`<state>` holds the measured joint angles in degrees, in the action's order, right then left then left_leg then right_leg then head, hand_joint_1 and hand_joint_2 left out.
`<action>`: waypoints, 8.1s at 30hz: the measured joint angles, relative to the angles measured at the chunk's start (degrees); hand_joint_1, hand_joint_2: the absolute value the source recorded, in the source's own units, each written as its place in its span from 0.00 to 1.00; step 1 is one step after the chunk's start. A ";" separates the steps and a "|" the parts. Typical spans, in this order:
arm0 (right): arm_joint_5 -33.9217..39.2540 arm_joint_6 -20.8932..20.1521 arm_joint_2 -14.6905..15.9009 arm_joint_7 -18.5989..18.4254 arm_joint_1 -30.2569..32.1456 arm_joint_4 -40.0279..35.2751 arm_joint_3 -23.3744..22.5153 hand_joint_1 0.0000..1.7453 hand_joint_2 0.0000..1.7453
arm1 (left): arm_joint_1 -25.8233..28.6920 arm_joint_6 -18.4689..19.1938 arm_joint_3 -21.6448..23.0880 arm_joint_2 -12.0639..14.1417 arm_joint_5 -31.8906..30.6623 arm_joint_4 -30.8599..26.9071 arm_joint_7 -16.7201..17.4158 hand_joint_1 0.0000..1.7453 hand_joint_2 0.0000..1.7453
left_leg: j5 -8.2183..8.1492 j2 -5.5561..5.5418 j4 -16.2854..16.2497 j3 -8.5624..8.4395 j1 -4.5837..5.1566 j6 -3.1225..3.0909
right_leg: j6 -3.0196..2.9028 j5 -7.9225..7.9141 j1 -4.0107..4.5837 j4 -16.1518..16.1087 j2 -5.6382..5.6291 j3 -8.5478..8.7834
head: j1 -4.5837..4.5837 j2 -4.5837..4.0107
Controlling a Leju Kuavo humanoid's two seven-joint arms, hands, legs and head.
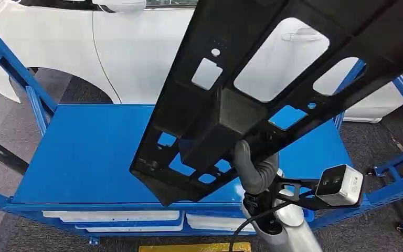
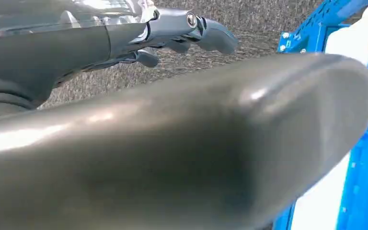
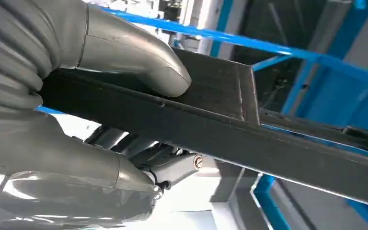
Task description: Take the parts from the cabinet and place them on the table.
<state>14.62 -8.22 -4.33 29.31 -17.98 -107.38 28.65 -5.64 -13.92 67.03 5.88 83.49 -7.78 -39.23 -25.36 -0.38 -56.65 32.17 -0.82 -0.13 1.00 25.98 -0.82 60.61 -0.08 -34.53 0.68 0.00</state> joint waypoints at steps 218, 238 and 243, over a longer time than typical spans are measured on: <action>-11.67 -4.81 2.51 10.62 5.11 6.68 0.28 1.00 1.00 | 0.93 -3.17 -4.98 0.09 0.00 0.90 10.40 0.00 0.00 | -2.06 5.08 -0.37 -1.44 0.46 1.13 | -1.24 0.03 0.94 -2.39 3.63 0.53 | -0.83 0.00; -9.26 -6.84 4.04 10.62 5.83 1.77 -1.64 1.00 1.00 | 0.76 -2.84 -4.02 -0.11 0.00 0.90 9.92 0.00 0.00 | -1.38 -0.61 0.14 -1.25 -0.50 -0.21 | -0.64 1.45 0.79 0.92 -2.70 -1.90 | -1.05 0.00; -9.26 -6.84 4.28 10.62 6.39 1.40 -1.90 1.00 1.00 | 1.15 -2.84 -4.00 -0.13 0.00 0.90 9.92 0.00 0.00 | -1.57 2.90 -0.01 -1.11 0.09 -0.40 | -0.08 6.49 0.26 15.11 -0.37 -8.49 | -1.16 0.00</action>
<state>5.35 -15.06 -0.04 39.93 -11.59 -105.98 26.75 -4.48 -16.76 63.04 5.75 83.49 -6.88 -29.31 -26.93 2.52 -56.66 31.06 -0.73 -0.52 0.92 32.47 -0.56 75.72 -0.45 -43.03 -0.48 0.00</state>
